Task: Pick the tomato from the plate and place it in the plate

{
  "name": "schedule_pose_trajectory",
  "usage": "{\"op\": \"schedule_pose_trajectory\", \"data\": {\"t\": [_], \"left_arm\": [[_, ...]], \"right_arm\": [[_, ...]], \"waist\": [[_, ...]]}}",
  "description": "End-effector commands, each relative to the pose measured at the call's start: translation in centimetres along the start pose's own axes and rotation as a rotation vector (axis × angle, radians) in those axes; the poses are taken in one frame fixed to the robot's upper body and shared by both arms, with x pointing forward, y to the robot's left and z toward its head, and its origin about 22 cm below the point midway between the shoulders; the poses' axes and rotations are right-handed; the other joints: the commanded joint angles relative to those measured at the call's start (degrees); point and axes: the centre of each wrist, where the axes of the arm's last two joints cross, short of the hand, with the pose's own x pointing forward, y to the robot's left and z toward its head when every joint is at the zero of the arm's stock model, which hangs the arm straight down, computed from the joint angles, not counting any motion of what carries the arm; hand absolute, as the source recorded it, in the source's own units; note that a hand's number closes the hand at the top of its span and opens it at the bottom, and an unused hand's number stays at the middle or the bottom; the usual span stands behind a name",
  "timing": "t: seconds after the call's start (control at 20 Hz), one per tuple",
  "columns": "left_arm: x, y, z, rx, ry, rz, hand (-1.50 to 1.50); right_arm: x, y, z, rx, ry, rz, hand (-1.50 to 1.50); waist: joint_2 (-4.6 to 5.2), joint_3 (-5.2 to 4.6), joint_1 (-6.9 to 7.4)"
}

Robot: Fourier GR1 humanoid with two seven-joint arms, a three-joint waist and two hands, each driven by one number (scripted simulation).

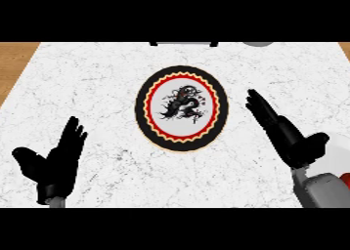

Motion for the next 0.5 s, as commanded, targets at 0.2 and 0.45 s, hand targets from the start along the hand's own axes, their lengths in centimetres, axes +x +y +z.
{"op": "schedule_pose_trajectory", "data": {"t": [0.2,0.45], "left_arm": [[2.0,6.1,-0.6,0.048,-0.232,-0.416,0.0],[0.2,8.7,0.4,0.021,-0.235,-0.508,0.0]], "right_arm": [[2.4,-6.5,2.5,-0.15,-0.229,-0.449,-1.5],[1.4,-14.4,10.3,-0.628,-0.286,-0.161,-1.5]], "waist": [[-0.61,-0.28,-4.3],[-0.77,-0.65,-5.94]]}}
